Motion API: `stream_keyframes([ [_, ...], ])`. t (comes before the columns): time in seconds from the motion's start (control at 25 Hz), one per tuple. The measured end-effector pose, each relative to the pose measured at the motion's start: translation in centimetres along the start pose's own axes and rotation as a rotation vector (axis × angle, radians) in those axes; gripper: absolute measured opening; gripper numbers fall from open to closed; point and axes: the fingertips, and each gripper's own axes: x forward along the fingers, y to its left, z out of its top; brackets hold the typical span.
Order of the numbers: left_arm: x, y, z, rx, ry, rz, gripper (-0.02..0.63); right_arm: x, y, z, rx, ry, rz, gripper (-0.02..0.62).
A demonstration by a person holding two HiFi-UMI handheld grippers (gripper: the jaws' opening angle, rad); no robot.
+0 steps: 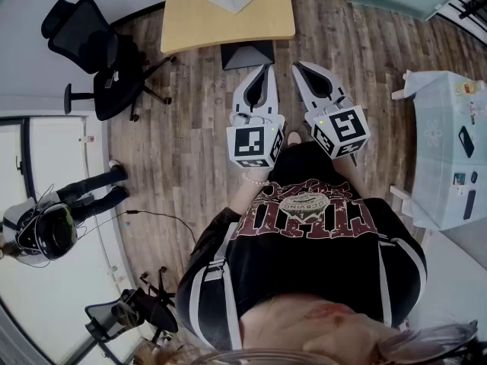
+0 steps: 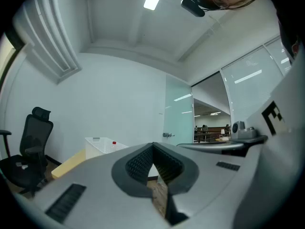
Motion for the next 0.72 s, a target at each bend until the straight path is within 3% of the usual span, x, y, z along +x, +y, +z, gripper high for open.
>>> stream_keyframes([
  [0.72, 3.4, -0.2, -0.8, -0.005, 0.013, 0.032, 0.048, 1.8, -3.2, 0.0, 0.020, -0.005, 0.060, 0.017],
])
